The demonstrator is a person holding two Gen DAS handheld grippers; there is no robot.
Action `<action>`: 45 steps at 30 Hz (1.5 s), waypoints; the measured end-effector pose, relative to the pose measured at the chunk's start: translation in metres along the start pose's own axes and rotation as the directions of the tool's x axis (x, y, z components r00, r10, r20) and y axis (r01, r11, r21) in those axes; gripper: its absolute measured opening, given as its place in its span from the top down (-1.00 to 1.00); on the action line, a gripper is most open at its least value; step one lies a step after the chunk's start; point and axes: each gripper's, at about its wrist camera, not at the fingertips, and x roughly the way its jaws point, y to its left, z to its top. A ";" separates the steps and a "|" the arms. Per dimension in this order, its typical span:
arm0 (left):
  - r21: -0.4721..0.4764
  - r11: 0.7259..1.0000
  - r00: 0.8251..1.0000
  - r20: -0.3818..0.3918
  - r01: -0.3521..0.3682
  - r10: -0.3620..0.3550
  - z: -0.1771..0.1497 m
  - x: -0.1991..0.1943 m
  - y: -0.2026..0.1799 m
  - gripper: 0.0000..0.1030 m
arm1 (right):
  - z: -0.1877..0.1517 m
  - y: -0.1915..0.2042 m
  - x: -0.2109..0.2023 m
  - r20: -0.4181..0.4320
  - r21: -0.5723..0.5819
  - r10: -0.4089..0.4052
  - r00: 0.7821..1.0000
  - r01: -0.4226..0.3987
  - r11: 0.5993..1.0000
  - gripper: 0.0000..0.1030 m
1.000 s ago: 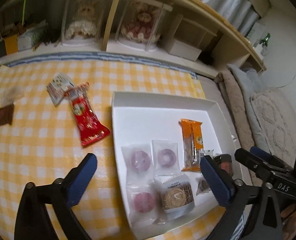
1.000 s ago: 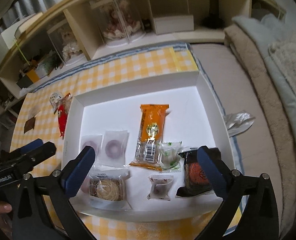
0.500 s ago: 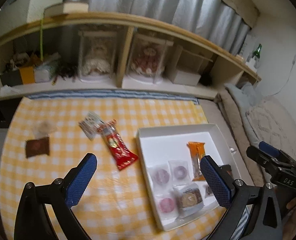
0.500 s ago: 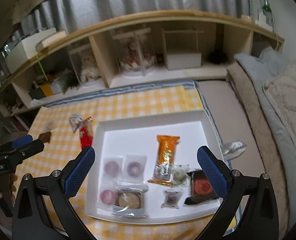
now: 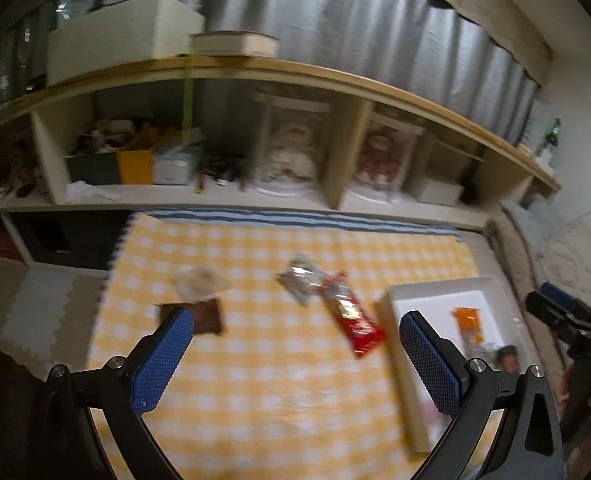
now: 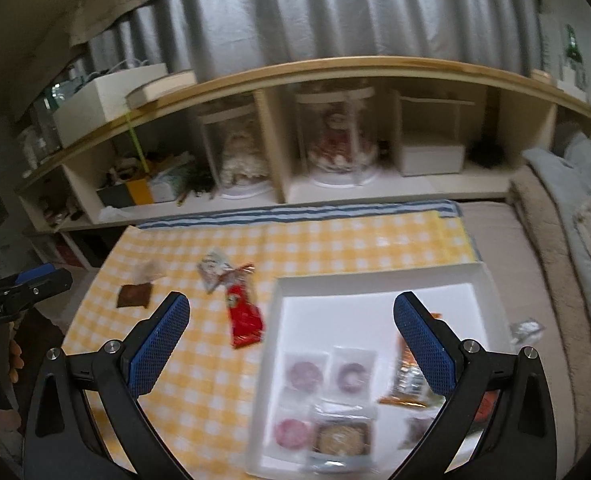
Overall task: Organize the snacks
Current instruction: 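Lift both tools out of the tray toward the remaining snacks, then grasp the red snack bar with the right gripper while the left grasps the brown packet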
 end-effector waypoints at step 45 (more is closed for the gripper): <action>0.381 0.923 0.920 -0.345 -0.042 0.185 -0.049 0.221 0.068 -1.00 | -0.045 0.106 0.244 -0.407 -0.542 -0.181 0.895 -0.077 0.837 0.31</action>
